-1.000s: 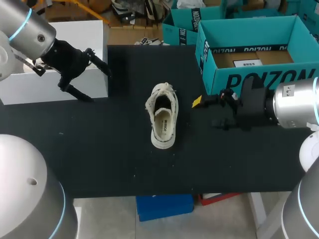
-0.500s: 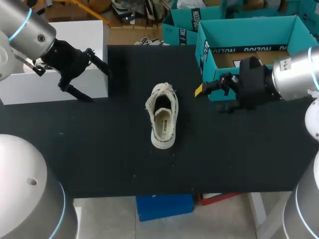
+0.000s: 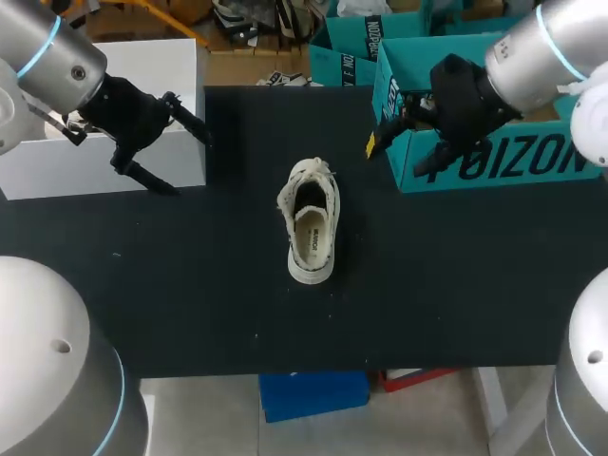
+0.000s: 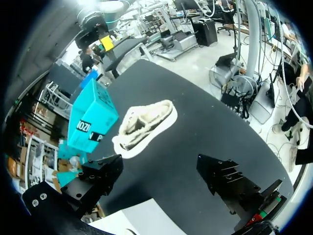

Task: Take the shoe out of the shoebox, open the shoe tongue, remove and reinsert the insole, then place the shoe into the shoebox

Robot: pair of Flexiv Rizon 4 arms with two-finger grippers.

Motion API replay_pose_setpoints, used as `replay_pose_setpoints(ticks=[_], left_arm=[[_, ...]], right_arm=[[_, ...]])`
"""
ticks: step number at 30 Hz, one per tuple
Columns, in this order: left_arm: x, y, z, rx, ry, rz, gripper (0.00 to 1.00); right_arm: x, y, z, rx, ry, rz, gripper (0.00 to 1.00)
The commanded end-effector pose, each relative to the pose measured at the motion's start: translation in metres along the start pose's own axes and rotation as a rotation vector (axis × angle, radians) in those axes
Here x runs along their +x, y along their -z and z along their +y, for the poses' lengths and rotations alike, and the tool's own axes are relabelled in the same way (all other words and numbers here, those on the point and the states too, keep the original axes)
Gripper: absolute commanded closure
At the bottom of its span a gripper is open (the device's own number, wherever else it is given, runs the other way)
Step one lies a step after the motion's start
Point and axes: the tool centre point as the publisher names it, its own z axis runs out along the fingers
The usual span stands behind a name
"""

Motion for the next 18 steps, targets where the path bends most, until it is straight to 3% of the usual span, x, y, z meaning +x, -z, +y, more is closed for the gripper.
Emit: replay_pose_setpoints(ticks=[1,9,18], left_arm=[[0.0012,0.0006,-0.0005,-0.003,-0.002,0.000,0.00],[0.0012,0.0006,-0.0005,-0.003,-0.002,0.000,0.00],[0.0012,0.0006,-0.0005,-0.003,-0.002,0.000,0.00]], right_arm=[[0.0073,-0.0069,0.0184,0.178,0.020,-0.181,0.00],[0.0123,-0.0093,0.0243,0.242,0.049,-0.332,0.00],[0.0123,-0.0093,0.0243,0.242,0.049,-0.332,0.00]])
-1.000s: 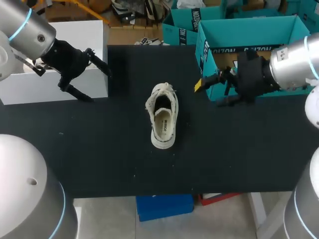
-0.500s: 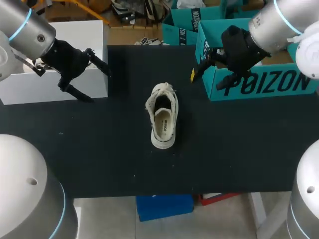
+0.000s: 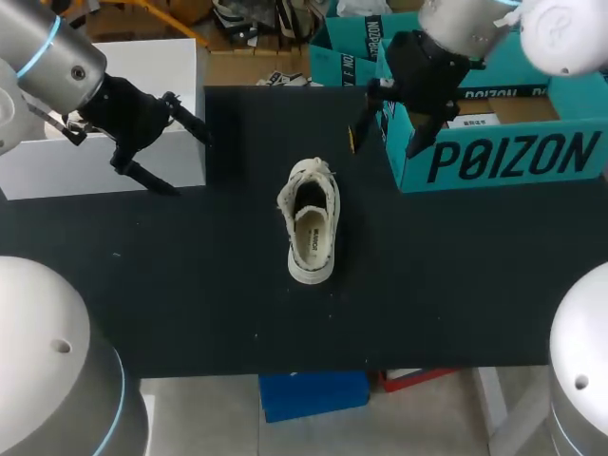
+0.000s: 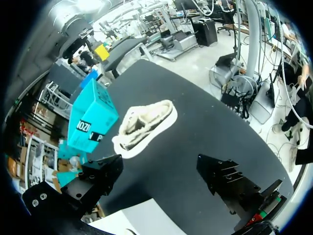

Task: Take the shoe out of the shoebox, open the shoe tongue, remove and reinsert the insole, then place the shoe into the shoebox

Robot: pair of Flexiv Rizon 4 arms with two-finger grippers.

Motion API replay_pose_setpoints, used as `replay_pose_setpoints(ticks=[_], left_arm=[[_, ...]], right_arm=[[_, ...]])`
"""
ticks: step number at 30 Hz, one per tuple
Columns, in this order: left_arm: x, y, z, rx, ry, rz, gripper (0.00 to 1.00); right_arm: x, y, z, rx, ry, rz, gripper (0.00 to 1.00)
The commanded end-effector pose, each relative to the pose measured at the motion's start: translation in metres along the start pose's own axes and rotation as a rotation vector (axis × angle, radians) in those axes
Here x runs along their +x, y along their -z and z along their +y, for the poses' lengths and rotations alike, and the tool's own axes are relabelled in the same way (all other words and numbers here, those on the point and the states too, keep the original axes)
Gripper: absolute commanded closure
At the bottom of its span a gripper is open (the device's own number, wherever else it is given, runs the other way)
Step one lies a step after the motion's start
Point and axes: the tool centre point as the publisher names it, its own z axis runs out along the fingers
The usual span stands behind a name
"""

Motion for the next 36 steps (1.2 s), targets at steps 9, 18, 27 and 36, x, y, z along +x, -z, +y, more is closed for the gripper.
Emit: replay_pose_setpoints(ticks=[9,18,27,36], left_arm=[[0.001,0.001,-0.001,-0.003,-0.002,0.000,0.00],[0.001,0.001,-0.001,-0.003,-0.002,0.000,0.00],[0.001,0.001,-0.001,-0.003,-0.002,0.000,0.00],[0.001,0.001,-0.001,-0.003,-0.002,0.000,0.00]], right_arm=[[0.010,-0.016,0.012,0.056,0.021,-0.042,0.00],[0.020,-0.045,0.025,0.068,0.057,-0.040,0.00],[0.017,-0.075,0.031,0.062,0.051,-0.080,0.00],[0.011,-0.108,0.039,0.076,0.048,-0.098,0.00]])
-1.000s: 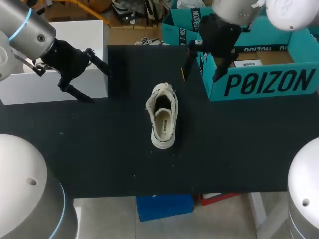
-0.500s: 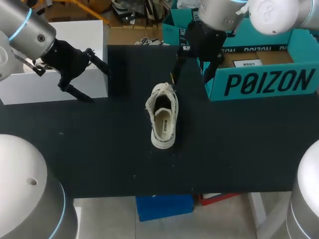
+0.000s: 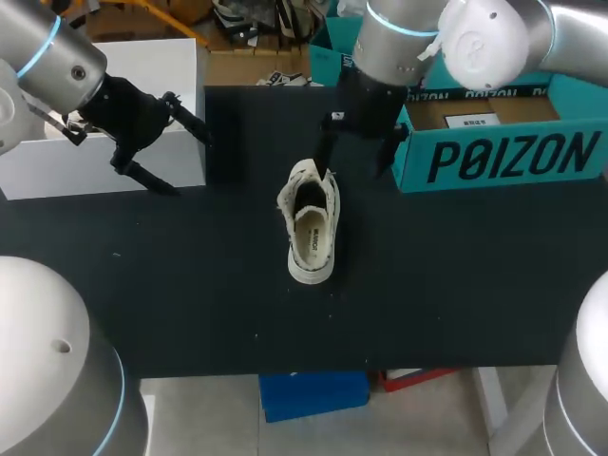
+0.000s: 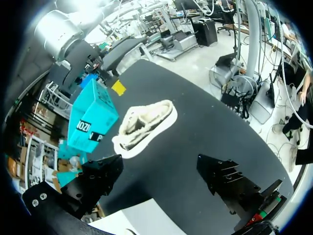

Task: Take the shoe out of the shoebox, open the shoe tongue, remove and reinsert the insole, then place the shoe into the shoebox

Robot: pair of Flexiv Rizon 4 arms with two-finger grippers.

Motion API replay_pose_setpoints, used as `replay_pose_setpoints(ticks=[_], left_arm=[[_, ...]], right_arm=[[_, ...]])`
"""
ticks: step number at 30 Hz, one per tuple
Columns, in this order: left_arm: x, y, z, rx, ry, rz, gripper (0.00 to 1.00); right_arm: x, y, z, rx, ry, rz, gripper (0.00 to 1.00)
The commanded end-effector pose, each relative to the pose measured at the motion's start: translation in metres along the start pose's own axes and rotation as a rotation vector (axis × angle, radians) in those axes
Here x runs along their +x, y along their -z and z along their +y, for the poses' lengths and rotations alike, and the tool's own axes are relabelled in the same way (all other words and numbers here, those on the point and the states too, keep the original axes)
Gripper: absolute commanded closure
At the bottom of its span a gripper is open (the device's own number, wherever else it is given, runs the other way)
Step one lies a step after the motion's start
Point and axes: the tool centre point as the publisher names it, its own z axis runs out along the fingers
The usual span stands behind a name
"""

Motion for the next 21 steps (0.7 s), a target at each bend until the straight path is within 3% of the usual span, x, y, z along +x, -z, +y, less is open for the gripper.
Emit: replay_pose_setpoints(ticks=[1,13,15,17,21], left_arm=[[0.001,0.001,-0.001,-0.003,-0.002,0.000,0.00],[0.001,0.001,-0.001,-0.003,-0.002,0.000,0.00],[0.001,0.001,-0.001,-0.003,-0.002,0.000,0.00],[0.001,0.001,-0.001,-0.003,-0.002,0.000,0.00],[0.001,0.001,-0.001,-0.003,-0.002,0.000,0.00]], right_arm=[[0.002,-0.019,0.010,0.012,0.001,-0.002,0.00],[-0.007,-0.044,0.021,0.015,0.002,0.000,0.00],[-0.008,-0.047,0.022,0.016,0.003,-0.002,0.48],[-0.010,-0.050,0.024,0.018,0.002,-0.002,0.55],[-0.014,-0.056,0.027,0.024,0.003,-0.004,0.59]])
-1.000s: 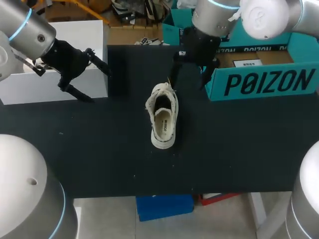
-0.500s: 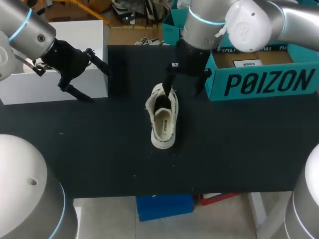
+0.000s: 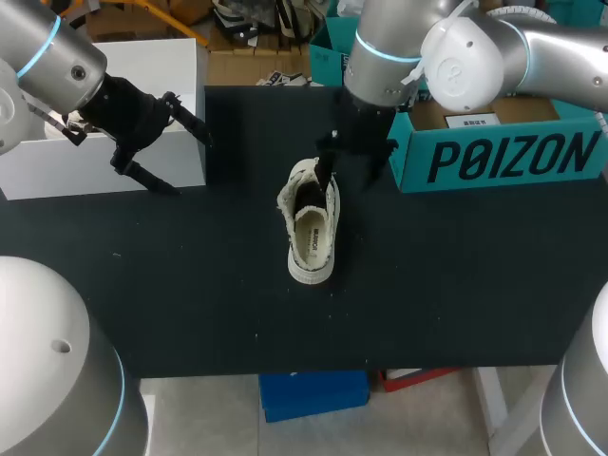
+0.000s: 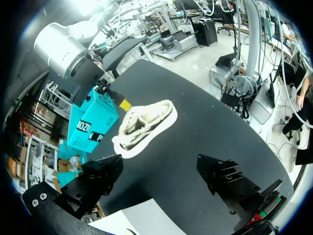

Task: Take the shoe out of the shoebox, open the shoe tongue, remove and reinsert the insole, then place the shoe into the shoebox

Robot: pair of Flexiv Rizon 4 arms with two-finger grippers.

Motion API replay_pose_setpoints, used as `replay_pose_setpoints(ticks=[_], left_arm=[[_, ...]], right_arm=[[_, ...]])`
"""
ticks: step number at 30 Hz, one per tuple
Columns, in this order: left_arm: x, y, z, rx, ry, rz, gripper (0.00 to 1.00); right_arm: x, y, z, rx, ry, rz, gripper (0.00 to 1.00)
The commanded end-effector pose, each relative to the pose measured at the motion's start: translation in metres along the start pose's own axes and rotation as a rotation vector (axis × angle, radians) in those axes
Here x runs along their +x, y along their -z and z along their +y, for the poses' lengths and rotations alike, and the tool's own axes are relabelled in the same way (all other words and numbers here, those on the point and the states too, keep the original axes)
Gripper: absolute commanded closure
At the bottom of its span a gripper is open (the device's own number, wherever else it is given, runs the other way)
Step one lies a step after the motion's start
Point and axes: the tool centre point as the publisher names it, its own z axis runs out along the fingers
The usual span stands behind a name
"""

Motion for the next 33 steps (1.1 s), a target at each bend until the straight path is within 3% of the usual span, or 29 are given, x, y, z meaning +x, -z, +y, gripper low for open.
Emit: replay_pose_setpoints(ticks=[1,6,17,33], left_arm=[[0.001,0.001,-0.001,-0.003,-0.002,0.000,0.00],[0.001,0.001,-0.001,-0.003,-0.002,0.000,0.00],[0.001,0.001,-0.001,-0.003,-0.002,0.000,0.00],[0.001,0.001,-0.001,-0.003,-0.002,0.000,0.00]], right_arm=[[-0.001,-0.009,0.007,0.010,0.000,0.005,0.60],[-0.003,-0.017,0.008,0.021,-0.001,0.009,0.64],[-0.004,-0.029,0.008,0.042,-0.011,0.025,0.63],[-0.001,-0.003,0.011,0.033,-0.001,-0.018,0.65]])
